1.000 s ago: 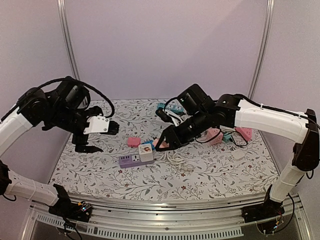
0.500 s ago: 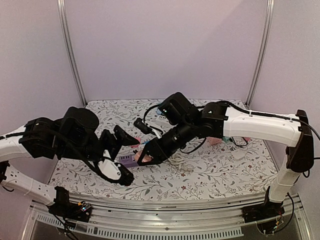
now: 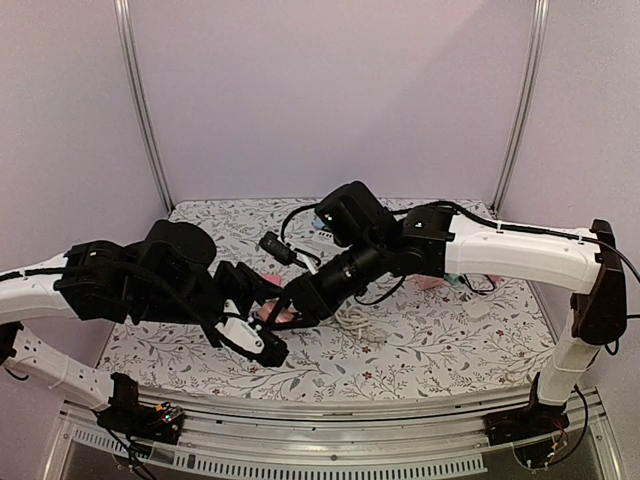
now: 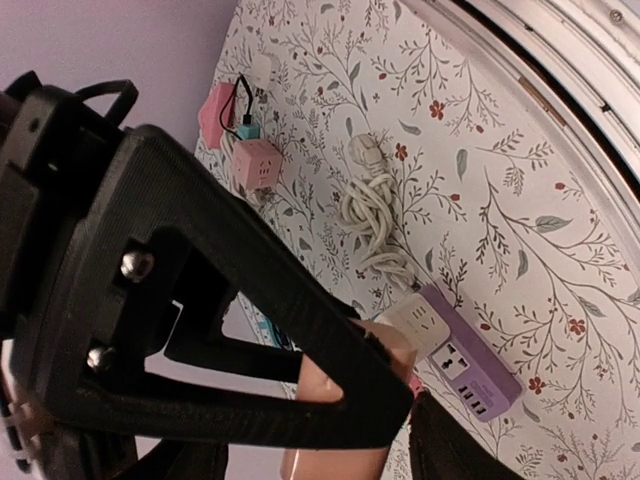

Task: Insert the plug
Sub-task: Adjust the socket at the center of the board.

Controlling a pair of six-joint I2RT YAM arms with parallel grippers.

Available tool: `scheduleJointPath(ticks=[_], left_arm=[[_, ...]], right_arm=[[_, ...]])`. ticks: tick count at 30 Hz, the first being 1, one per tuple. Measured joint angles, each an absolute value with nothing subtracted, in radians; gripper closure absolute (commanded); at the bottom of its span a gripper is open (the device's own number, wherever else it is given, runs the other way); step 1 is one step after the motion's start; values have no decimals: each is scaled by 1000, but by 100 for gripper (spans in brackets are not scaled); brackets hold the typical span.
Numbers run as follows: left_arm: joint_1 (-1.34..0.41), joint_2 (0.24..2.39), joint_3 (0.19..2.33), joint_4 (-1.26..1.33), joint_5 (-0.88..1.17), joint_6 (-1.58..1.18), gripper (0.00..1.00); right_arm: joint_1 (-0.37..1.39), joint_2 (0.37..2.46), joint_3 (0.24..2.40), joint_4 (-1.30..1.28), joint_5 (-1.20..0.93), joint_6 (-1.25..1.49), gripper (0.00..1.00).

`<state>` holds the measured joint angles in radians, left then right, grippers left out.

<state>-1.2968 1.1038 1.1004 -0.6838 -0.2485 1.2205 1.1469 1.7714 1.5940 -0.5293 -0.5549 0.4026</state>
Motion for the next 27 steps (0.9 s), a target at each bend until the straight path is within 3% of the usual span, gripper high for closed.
scheduleJointPath(ticks=[6,9,10,11,13,15,20,27], left_arm=[[-1298,1119,1098,-699,-272,1195,100],[-1299,1120,1098,-708,-275,1198,100],[-1299,1120,1098,-709,-276,1198,100],[-1299,1120,1098,-709,-278,1197,100],[-1299,1120,1098,-704,-279,1192,100],[-1299,1120,1101,-694,-279,1170,100],[-1278,1120,1153,-739,-243,1036,100],[-1216,1117,1305,-799,-50,724,100]], right_arm=[[1155,1769,1594,-503,-577,394,100],[1154,1768,1590,-501,-576,393,100],[1154,1768,1589,-500,-576,392,92],[1154,1766,1587,-498,-575,392,78],[1154,1755,1577,-492,-563,390,33],[1155,1736,1566,-487,-542,381,2],[1159,1600,1454,-434,-398,305,1],[1160,1263,1013,11,-290,103,2]])
